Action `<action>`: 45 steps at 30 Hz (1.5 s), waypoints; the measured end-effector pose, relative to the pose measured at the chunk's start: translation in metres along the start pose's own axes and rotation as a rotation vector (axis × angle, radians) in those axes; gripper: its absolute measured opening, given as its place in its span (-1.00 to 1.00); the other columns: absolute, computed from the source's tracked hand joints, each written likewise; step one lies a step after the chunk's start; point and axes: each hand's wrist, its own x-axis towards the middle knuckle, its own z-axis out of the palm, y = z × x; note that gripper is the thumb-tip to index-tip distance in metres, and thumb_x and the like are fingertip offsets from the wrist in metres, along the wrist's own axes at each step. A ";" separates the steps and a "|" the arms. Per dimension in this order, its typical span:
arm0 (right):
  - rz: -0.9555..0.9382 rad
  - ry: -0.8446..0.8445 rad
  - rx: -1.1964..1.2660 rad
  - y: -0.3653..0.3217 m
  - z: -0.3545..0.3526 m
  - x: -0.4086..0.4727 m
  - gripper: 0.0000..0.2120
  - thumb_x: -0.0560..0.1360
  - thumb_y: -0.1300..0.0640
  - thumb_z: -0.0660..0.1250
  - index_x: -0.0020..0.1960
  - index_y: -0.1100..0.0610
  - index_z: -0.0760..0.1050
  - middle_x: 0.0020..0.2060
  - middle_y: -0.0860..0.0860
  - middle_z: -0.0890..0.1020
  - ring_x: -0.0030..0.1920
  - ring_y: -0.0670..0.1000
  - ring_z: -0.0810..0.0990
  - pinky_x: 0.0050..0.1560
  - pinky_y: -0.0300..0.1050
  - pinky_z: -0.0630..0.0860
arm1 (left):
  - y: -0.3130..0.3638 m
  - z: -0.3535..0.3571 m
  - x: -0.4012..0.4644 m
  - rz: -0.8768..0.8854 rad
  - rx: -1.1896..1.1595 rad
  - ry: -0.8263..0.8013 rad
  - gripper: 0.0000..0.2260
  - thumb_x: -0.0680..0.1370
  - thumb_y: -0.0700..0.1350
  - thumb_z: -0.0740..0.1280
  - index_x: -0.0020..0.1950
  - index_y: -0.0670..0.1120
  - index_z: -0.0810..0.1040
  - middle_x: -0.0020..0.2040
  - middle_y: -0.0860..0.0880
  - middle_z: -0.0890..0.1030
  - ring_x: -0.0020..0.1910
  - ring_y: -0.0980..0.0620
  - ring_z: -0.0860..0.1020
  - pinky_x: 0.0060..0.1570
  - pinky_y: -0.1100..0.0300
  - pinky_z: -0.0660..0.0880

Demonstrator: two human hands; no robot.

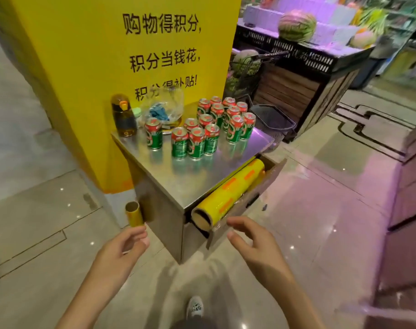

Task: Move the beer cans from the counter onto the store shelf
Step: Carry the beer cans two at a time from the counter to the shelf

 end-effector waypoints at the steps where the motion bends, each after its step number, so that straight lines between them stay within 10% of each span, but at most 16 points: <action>1: 0.013 0.002 0.002 0.003 -0.012 0.018 -0.84 0.51 0.01 0.34 0.09 -0.13 0.53 0.02 -0.25 0.61 0.09 -0.33 0.50 0.01 -0.49 0.37 | 0.009 0.013 0.020 -0.001 -0.013 -0.002 -0.82 0.52 -0.20 0.34 0.09 -0.01 0.55 0.03 0.03 0.62 0.08 0.09 0.55 0.01 0.29 0.39; 13: 0.159 0.079 0.022 0.067 -0.124 0.188 -0.85 0.53 0.17 0.34 0.00 -0.08 0.56 -0.07 -0.21 0.66 0.04 -0.25 0.58 0.09 -0.25 0.50 | 0.115 0.168 0.202 0.096 -0.022 -0.256 -0.74 0.49 -0.11 0.39 0.10 0.17 0.47 0.06 0.23 0.54 0.09 0.25 0.52 0.05 0.34 0.46; 17: 0.125 0.003 -0.061 0.088 -0.139 0.258 -0.85 0.52 0.15 0.35 0.03 -0.07 0.56 -0.03 -0.19 0.64 -0.01 -0.33 0.55 -0.04 -0.47 0.43 | 0.122 0.189 0.251 0.050 -0.097 -0.190 -0.73 0.52 -0.25 0.33 0.11 0.09 0.51 0.12 0.10 0.58 0.15 0.14 0.53 0.19 0.14 0.45; 20: 0.105 -0.087 -0.048 0.100 -0.149 0.322 -0.84 0.53 0.17 0.34 0.10 0.03 0.54 0.02 -0.14 0.63 -0.01 -0.31 0.56 -0.05 -0.48 0.43 | 0.121 0.196 0.283 -0.073 -0.227 -0.092 -0.75 0.50 -0.38 0.30 0.07 -0.08 0.55 0.10 -0.05 0.58 0.17 -0.04 0.52 -0.06 0.32 0.51; 23: 0.125 -0.164 -0.007 0.108 -0.163 0.387 -0.80 0.51 0.20 0.35 0.09 -0.03 0.48 0.04 -0.11 0.59 0.06 -0.20 0.55 0.07 -0.30 0.47 | 0.118 0.212 0.310 -0.121 -0.152 -0.006 -0.73 0.36 0.03 0.44 0.03 0.13 0.53 0.04 0.08 0.63 0.09 0.13 0.56 -0.06 0.34 0.46; 33: 0.127 -0.340 0.046 0.155 -0.186 0.562 -0.14 0.38 0.19 0.50 0.52 0.07 0.08 0.46 -0.02 0.27 0.45 0.00 0.26 0.35 -0.13 0.27 | 0.135 0.331 0.419 -0.257 -0.092 0.178 -0.26 0.37 -0.06 0.52 0.45 0.02 0.22 0.30 0.11 0.37 0.26 0.14 0.37 0.22 0.24 0.31; 38: 0.011 -0.410 0.118 0.169 -0.176 0.595 -0.26 0.30 0.35 0.53 0.26 -0.15 0.26 0.15 -0.39 0.44 0.16 -0.41 0.43 0.03 -0.55 0.36 | 0.143 0.362 0.465 -0.202 -0.104 0.293 -0.09 0.34 -0.13 0.54 0.52 0.00 0.04 0.33 0.26 0.17 0.33 0.29 0.17 0.19 0.50 0.11; 41: 0.013 -0.461 0.162 0.182 -0.171 0.600 -0.24 0.27 0.28 0.58 0.27 -0.21 0.31 0.10 -0.30 0.59 0.15 -0.29 0.54 0.03 -0.43 0.46 | 0.135 0.370 0.476 -0.148 -0.100 0.318 -0.15 0.33 -0.12 0.55 0.46 0.10 0.12 0.32 0.32 0.26 0.26 0.46 0.25 0.15 0.63 0.17; 45: 0.017 -0.478 0.171 0.190 -0.167 0.602 -0.30 0.28 0.14 0.58 0.28 -0.22 0.35 0.15 -0.14 0.61 0.18 -0.10 0.58 0.13 -0.13 0.55 | 0.128 0.378 0.479 -0.144 -0.173 0.358 -0.26 0.30 -0.09 0.55 0.41 0.09 0.30 0.30 0.20 0.47 0.27 0.27 0.42 0.31 0.13 0.39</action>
